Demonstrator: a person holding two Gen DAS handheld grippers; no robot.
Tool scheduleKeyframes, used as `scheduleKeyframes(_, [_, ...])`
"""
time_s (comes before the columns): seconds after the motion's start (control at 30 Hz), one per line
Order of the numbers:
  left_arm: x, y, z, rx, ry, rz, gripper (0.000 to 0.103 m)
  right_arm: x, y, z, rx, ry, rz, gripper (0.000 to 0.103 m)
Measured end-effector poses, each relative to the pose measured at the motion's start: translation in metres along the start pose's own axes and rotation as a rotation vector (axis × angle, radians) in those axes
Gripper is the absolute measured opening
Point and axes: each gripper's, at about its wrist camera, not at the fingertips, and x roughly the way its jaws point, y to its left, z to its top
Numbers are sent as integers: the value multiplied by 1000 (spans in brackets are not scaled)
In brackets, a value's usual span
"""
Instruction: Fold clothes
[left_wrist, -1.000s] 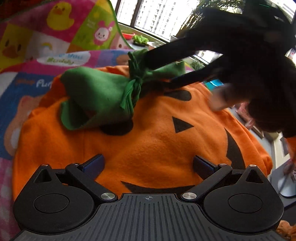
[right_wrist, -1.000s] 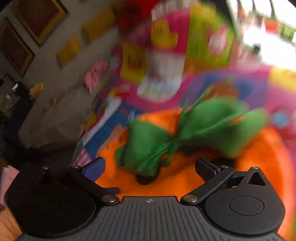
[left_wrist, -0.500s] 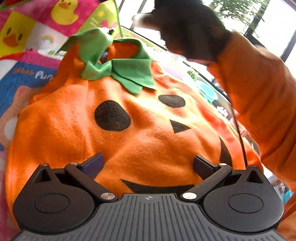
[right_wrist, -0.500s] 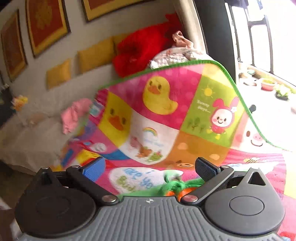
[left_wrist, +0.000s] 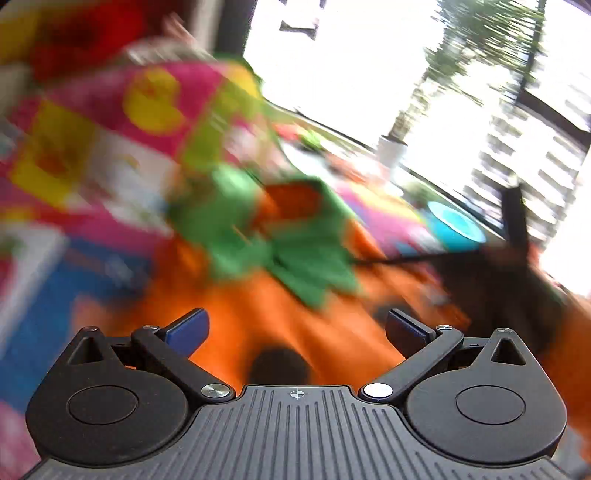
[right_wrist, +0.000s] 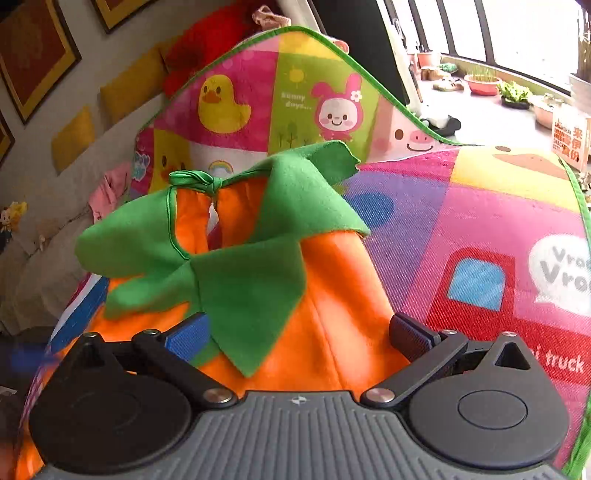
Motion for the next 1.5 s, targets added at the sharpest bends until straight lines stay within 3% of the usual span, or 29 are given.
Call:
scheduleKeyframes(0.13, [20,12,38,4,-88,136,99,0,3,-13,-38,-38,-22,103])
scheduleKeyframes(0.23, [54,26,61,83,-60,237,67,0,13,-24,-125,-59,-73,103])
scheduleKeyframes(0.33, [88,52,81,125,-61,406,66,3,25,-25,-181,-50,-126,103])
scheduleKeyframes(0.43, [115,87,92,104,-41,553,61,4,29,-23,-189,-35,-149,103])
scheduleKeyframes(0.5, [114,104,94,28,-27,546,61,5,28,-21,-174,-28,-148,103])
scheduleKeyframes(0.63, [68,99,83,-56,-86,417,62,6,24,-15,-151,-2,-126,103])
scheduleKeyframes(0.8, [26,68,66,-107,-157,121,61,14,31,-14,-220,15,-159,103])
scheduleKeyframes(0.87, [30,53,60,-61,-144,68,62,14,34,-9,-241,27,-148,103])
scheduleKeyframes(0.97, [55,44,52,-18,-90,108,54,-5,39,5,-254,-85,-121,103])
scheduleKeyframes(1.03, [74,51,48,-55,-50,148,51,-19,44,15,-268,-180,-129,103])
scheduleKeyframes(1.1, [86,59,44,-89,-29,187,53,-20,49,24,-282,-201,-156,103])
scheduleKeyframes(1.2, [90,64,39,-94,-39,196,54,0,59,27,-355,-153,-186,103])
scheduleKeyframes(1.37, [91,66,35,-58,-48,189,56,39,53,6,-467,47,-266,102])
scheduleKeyframes(1.5, [93,62,35,-46,-51,178,63,22,40,7,-436,67,-278,102])
